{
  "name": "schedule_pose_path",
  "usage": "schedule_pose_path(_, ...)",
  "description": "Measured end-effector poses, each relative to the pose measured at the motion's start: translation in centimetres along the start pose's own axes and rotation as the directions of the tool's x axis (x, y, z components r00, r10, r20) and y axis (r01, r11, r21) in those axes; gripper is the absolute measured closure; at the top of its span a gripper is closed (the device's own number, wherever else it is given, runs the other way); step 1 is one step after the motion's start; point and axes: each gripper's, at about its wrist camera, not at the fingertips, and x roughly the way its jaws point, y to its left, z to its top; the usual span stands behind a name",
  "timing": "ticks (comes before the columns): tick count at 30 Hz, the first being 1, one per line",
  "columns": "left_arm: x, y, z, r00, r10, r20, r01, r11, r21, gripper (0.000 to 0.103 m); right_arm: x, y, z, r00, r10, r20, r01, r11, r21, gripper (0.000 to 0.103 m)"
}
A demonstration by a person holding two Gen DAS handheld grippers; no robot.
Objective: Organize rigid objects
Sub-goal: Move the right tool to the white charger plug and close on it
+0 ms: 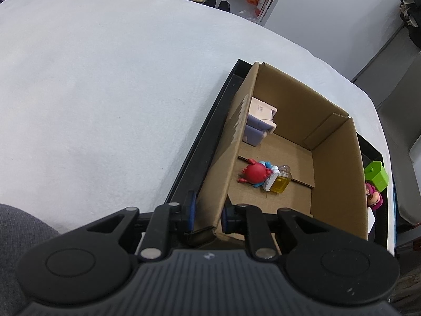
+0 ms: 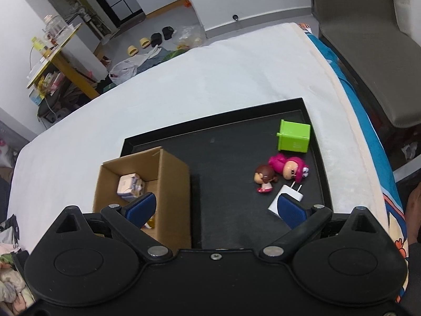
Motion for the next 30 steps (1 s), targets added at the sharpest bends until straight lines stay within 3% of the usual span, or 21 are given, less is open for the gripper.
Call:
schedule_pose_path(10,-0.1,-0.3,0.0,1.0,0.023,0.001,-0.023,1.0,0.016,0.087,2.1,-5.0,1.1,0.998,0.06,-0.025,-0.057,0.993,0.106,0.004)
schedule_pose_path(19,0.0,-0.7,-0.1,0.999,0.037,0.006,-0.038,0.999,0.029,0.087,3.5,-5.4,1.1,0.993,0.104,-0.054,-0.097,0.988,0.124,0.004)
schedule_pose_path(30,-0.1,-0.5,-0.2,0.999,0.033,0.01,-0.033,0.999,0.02,0.087,6.6,-6.7,0.0,0.994,0.027,-0.105,0.001,0.967,0.256,0.017)
